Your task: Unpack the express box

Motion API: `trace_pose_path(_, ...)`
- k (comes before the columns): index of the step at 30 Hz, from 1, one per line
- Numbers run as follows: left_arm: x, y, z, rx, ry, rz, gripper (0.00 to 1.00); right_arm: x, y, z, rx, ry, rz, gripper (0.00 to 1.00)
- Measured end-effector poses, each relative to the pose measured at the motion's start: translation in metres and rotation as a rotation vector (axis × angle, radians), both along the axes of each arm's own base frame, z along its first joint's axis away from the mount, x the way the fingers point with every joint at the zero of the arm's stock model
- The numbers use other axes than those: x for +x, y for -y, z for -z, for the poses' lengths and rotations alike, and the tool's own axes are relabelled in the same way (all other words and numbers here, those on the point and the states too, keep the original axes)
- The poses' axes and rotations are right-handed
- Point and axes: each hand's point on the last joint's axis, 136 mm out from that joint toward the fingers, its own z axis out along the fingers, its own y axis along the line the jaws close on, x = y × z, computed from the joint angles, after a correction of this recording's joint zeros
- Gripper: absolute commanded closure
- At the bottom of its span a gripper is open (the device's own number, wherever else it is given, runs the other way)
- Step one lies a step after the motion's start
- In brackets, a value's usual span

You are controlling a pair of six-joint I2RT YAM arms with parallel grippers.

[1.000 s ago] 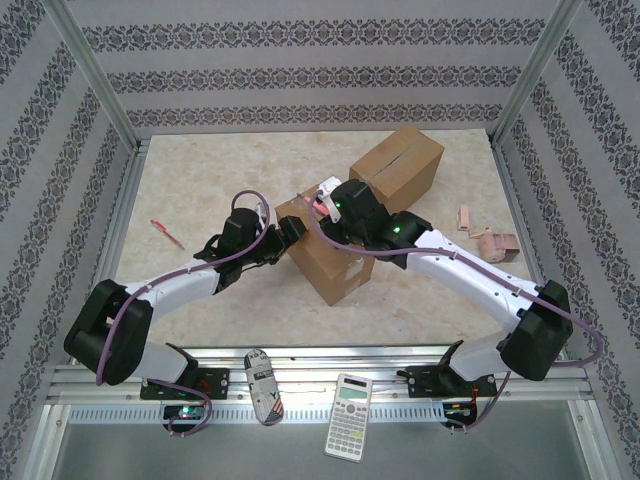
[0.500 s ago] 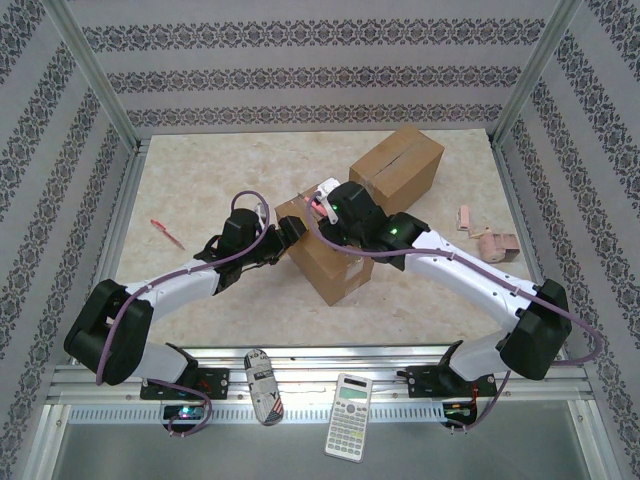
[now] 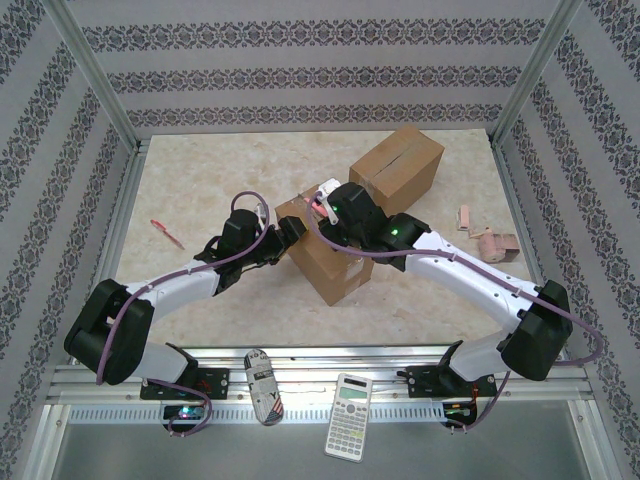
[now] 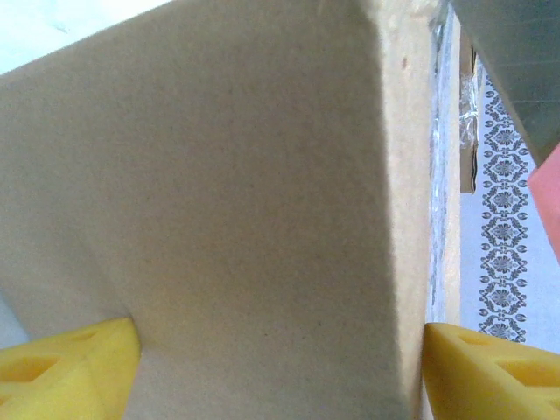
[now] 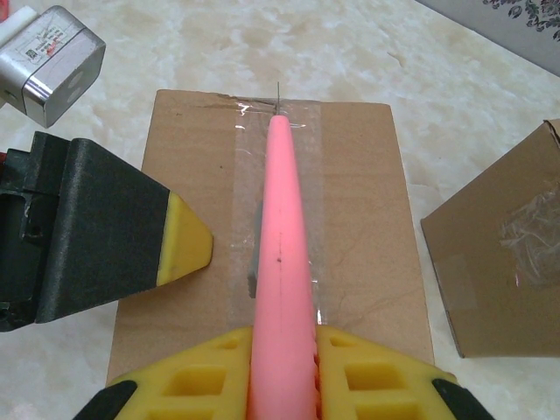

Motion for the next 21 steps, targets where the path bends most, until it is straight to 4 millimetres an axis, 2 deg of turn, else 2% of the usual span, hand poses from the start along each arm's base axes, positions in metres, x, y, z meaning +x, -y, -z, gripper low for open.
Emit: trace_pose_path(21,0.0016,0.0015,0.0006,-0.007,0.004,0.002,0.18,-0.0034,0.0042,0.0031,-0.013,-0.012,0.033,1.00)
